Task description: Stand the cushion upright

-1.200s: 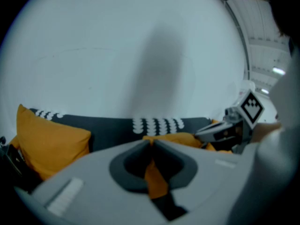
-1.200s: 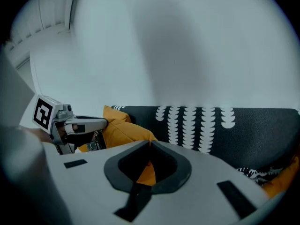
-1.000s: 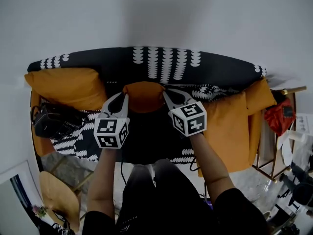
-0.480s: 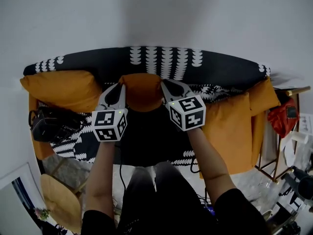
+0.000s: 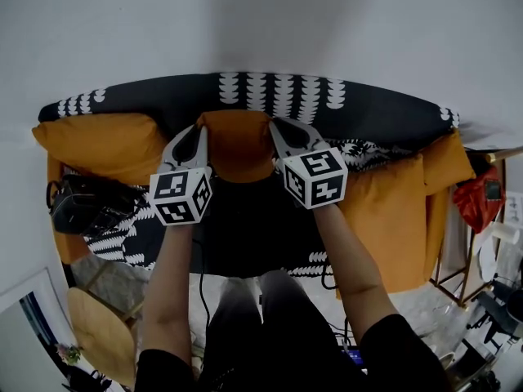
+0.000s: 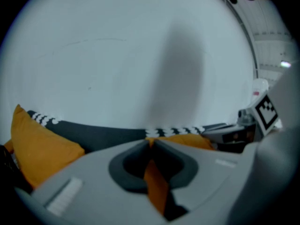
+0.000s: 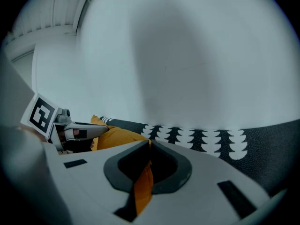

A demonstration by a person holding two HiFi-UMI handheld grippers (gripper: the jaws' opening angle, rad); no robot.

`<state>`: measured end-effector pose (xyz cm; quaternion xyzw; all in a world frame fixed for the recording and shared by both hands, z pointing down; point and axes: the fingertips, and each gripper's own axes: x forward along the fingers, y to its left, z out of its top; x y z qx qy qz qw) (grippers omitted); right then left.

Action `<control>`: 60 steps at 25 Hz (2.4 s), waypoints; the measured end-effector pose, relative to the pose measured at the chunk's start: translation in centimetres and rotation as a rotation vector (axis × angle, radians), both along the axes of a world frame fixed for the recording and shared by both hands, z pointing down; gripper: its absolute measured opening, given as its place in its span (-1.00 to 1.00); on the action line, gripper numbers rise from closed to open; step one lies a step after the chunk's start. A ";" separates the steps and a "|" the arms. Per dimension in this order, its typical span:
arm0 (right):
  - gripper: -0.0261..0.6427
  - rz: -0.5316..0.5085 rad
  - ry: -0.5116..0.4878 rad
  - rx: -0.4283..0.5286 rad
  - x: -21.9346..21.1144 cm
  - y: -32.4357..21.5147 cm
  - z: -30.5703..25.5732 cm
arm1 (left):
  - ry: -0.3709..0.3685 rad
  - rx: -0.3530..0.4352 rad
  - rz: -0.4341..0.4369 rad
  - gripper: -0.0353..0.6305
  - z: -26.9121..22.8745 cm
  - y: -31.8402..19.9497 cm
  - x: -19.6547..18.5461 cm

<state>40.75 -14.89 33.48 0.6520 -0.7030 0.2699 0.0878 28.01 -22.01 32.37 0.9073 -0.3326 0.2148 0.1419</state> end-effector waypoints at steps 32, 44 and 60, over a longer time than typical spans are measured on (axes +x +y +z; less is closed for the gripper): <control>-0.70 0.201 0.036 0.013 2.8 1.0 -0.3 | 0.019 0.020 -0.027 -0.50 -0.3 -2.2 -0.2; -0.75 0.193 0.033 -0.010 0.6 3.8 -3.4 | 0.064 -0.008 -0.015 -0.56 -2.9 0.9 -2.6; -0.83 0.220 0.045 -0.023 -1.5 7.4 -7.5 | 0.141 -0.030 0.044 -0.75 -7.8 6.1 -4.3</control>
